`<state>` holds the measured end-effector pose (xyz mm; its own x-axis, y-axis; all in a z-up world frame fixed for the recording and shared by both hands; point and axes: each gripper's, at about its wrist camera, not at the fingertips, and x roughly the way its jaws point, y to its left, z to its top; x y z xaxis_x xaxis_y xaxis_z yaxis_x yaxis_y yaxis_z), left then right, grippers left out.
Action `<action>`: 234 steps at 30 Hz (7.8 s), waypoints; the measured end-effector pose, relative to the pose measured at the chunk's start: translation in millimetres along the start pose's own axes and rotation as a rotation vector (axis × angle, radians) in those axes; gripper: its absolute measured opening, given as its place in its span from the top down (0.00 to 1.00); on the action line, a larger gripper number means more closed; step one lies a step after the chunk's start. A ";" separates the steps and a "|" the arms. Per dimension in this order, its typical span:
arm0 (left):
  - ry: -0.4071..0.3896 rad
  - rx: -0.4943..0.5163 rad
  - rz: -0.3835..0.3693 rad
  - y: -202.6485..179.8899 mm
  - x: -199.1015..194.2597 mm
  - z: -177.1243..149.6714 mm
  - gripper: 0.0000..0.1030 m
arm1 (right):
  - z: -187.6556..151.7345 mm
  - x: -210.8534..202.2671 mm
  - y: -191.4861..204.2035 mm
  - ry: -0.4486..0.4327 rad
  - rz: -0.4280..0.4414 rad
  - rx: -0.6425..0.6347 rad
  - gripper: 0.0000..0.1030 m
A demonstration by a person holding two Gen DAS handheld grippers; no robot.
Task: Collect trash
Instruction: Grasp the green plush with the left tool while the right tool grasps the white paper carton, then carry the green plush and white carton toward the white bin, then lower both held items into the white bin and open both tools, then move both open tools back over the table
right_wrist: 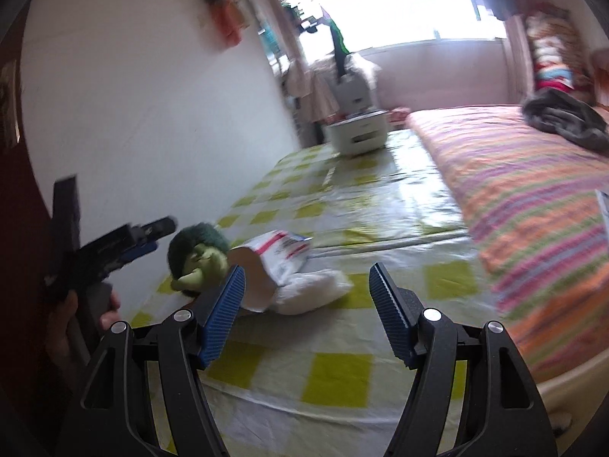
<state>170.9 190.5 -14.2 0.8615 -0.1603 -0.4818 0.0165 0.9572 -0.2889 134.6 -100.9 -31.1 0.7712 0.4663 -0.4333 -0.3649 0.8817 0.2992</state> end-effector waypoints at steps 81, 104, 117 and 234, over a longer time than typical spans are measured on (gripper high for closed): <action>0.033 0.089 -0.150 -43.5 0.3 -7.6 0.48 | 26.6 2.5 -14.7 0.043 0.027 -0.081 0.63; 0.091 0.213 -0.286 -123.1 -5.9 -41.2 0.47 | 5.6 -69.3 -56.9 -0.032 -0.038 -0.018 0.62; 0.121 0.302 -0.379 -182.4 -12.9 -65.4 0.47 | -7.5 -111.0 -86.7 -0.071 -0.094 0.030 0.62; 0.085 0.436 -0.396 -264.3 -50.8 -101.4 0.18 | -57.7 -223.1 -179.8 -0.277 -0.390 0.402 0.30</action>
<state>71.4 -78.8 2.7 0.7036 -0.5272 -0.4764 0.5512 0.8281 -0.1024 -1.9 -359.3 -37.3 0.9343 0.0316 -0.3551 0.1543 0.8621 0.4827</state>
